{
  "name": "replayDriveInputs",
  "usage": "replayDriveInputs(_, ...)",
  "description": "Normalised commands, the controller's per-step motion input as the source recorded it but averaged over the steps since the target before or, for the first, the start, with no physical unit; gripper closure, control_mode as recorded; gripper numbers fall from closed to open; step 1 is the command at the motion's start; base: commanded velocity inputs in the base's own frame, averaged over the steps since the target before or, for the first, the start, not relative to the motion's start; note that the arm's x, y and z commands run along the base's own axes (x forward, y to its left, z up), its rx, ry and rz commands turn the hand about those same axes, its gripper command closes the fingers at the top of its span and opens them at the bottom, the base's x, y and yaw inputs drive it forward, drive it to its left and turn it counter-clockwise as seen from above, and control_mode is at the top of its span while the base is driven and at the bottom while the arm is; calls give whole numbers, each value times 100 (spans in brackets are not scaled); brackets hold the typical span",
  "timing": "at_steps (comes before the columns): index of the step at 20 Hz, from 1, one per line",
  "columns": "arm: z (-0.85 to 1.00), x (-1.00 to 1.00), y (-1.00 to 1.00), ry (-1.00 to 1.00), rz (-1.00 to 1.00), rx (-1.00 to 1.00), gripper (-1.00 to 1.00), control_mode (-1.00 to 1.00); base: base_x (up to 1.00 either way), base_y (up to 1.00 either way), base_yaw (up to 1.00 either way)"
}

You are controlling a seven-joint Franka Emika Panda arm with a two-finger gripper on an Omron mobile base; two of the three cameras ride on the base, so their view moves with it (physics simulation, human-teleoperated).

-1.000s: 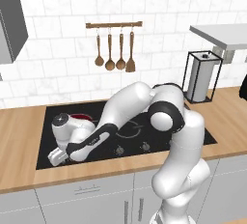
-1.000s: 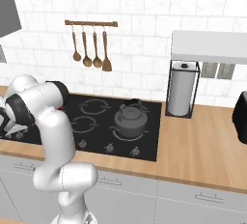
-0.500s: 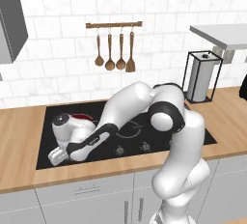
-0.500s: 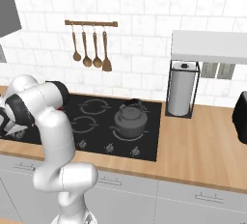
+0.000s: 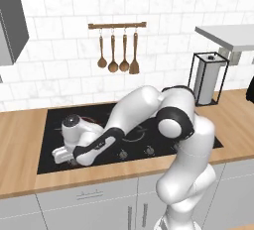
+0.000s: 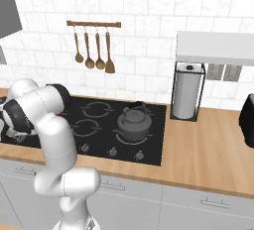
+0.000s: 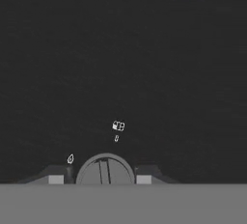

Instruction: Turn off the front left burner of the stove.

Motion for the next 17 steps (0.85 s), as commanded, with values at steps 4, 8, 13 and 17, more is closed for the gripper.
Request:
replayDriveInputs(4, 0, 0, -16, 0, -53, 23, 100, -100, 0, 0, 0)
replayDriveInputs(8, 0, 0, -19, 0, -59, 23, 100, -100, 0, 0, 0)
replayDriveInputs(13, 0, -1, -11, 0, -36, 10, 100, -100, 0, 0, 0)
replayDriveInputs(17, 0, 0, 0, 0, 0, 0, 100, -100, 0, 0, 0)
